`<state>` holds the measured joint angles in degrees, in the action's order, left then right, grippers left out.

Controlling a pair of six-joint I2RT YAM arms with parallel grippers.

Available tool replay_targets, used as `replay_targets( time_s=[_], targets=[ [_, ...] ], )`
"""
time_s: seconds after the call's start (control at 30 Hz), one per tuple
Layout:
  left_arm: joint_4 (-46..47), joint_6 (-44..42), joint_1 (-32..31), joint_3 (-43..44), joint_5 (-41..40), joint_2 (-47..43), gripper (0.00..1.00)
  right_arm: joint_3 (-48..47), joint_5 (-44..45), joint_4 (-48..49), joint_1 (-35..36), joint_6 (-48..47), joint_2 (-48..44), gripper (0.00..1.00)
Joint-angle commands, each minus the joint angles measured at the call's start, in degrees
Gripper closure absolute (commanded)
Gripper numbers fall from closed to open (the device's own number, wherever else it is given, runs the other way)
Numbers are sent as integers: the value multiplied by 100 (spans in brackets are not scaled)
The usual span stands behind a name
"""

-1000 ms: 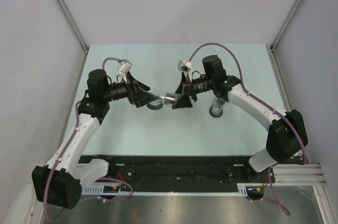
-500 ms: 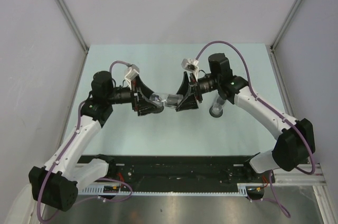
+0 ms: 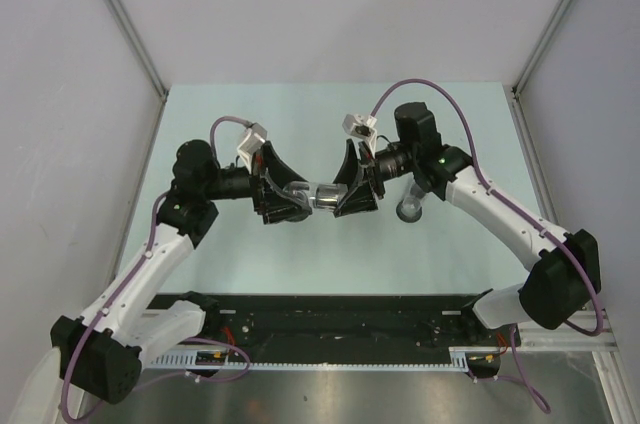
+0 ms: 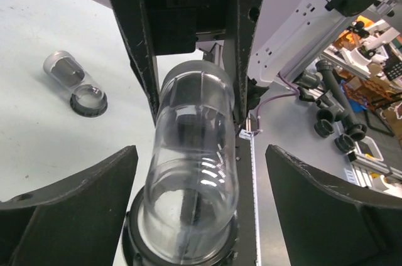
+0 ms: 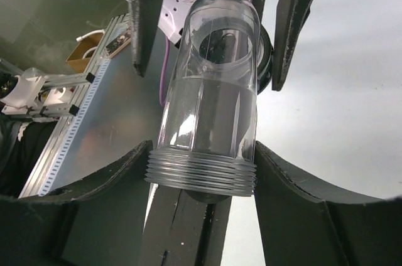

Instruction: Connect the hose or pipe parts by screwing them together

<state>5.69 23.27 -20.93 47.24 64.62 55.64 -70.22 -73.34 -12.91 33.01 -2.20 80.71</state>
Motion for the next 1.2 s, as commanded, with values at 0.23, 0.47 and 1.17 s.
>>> replay_targets(
  time_s=[0.23,0.47,1.17],
  targets=[
    [397,161,-69,-66,147,-88,19,-133,57,-107,-23,-114,-257,88],
    [406,169,-78,-84,121,-36,46,-124,39,68,-23,35,-204,89],
    [-217,117,396,-101,-1398,457,100,-124,4615,-447,-1789,2293,146,12]
  ],
)
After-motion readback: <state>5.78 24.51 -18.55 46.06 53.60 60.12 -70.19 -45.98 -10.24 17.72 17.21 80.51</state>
